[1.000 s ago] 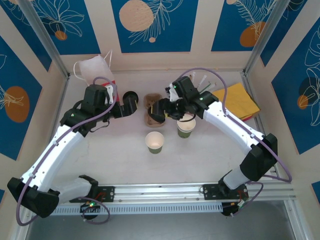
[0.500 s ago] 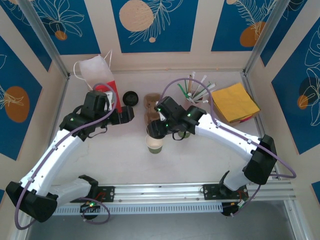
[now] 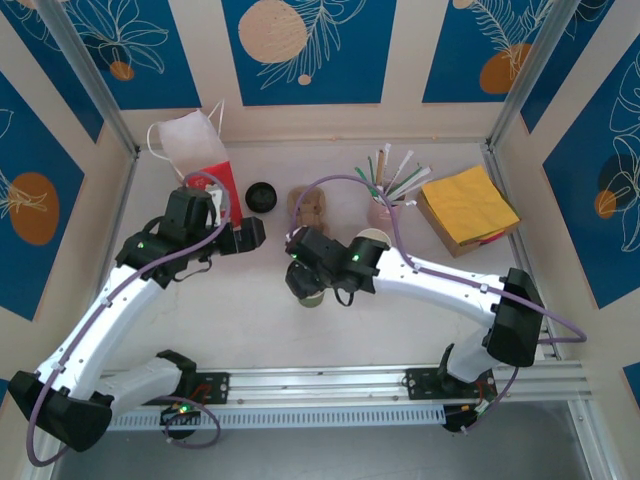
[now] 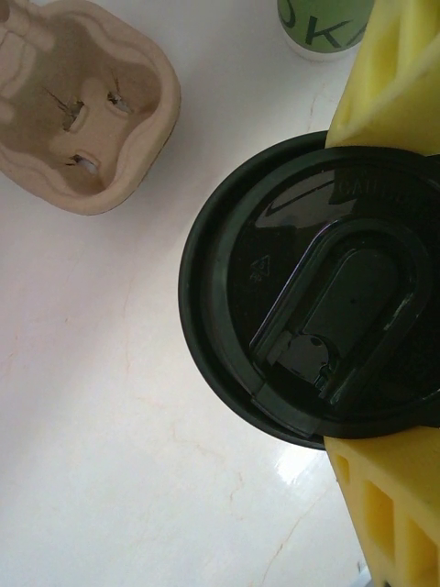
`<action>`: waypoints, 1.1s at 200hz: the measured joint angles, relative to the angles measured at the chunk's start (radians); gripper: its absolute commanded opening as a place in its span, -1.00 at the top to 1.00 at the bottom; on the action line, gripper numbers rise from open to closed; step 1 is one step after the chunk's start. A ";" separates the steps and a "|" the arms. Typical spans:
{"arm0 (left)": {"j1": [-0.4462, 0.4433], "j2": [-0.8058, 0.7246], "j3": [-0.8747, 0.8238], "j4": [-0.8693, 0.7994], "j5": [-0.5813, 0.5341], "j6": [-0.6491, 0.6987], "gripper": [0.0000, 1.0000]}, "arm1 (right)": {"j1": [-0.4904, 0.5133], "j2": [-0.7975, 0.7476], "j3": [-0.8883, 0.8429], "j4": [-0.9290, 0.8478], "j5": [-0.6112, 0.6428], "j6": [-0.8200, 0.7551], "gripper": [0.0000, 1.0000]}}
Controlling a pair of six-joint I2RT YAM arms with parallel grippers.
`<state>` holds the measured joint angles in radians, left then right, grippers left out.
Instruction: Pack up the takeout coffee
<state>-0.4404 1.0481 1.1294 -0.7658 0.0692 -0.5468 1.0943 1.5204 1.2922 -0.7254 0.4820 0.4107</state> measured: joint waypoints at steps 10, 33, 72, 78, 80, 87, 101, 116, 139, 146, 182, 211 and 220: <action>0.000 0.000 -0.003 -0.001 0.000 0.000 -1.00 | 0.004 0.006 -0.005 0.007 0.010 -0.005 -0.32; 0.000 0.000 -0.010 -0.003 0.000 0.000 -1.00 | 0.005 0.008 -0.022 0.019 0.021 -0.014 -0.32; 0.000 0.000 -0.010 -0.005 0.000 0.000 -1.00 | 0.005 0.022 -0.032 0.033 0.028 -0.018 -0.33; 0.000 0.000 -0.011 -0.005 -0.001 0.000 -1.00 | 0.005 0.026 -0.032 0.034 0.028 -0.018 -0.33; 0.000 0.000 -0.011 -0.005 0.000 0.000 -1.00 | 0.005 0.027 -0.032 0.034 0.028 -0.018 -0.33; 0.000 0.000 -0.010 -0.005 -0.001 0.000 -1.00 | 0.005 0.031 -0.033 0.035 0.027 -0.018 -0.33; 0.000 0.000 -0.011 -0.005 -0.001 0.000 -1.00 | 0.005 0.036 -0.036 0.042 0.027 -0.018 -0.33; 0.000 0.000 -0.010 -0.005 -0.003 0.000 -1.00 | 0.001 0.036 -0.044 0.052 0.027 -0.018 -0.33; 0.000 0.000 -0.010 -0.005 -0.004 0.000 -1.00 | -0.007 0.036 -0.049 0.058 0.023 -0.018 -0.33; 0.000 0.000 -0.011 -0.005 -0.004 0.000 -1.00 | -0.008 0.036 -0.051 0.060 0.023 -0.018 -0.33; 0.000 0.000 -0.011 -0.005 -0.004 0.000 -1.00 | -0.010 0.037 -0.063 0.062 0.021 -0.018 -0.33; 0.000 0.005 -0.011 -0.005 -0.004 0.000 -0.99 | -0.010 0.040 -0.064 0.063 0.016 -0.018 -0.34; 0.000 0.008 -0.010 -0.005 -0.004 0.000 -1.00 | -0.010 0.040 -0.064 0.063 0.015 -0.018 -0.34</action>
<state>-0.4404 1.0561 1.1191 -0.7704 0.0654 -0.5468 1.0843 1.5600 1.2278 -0.6621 0.4973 0.3931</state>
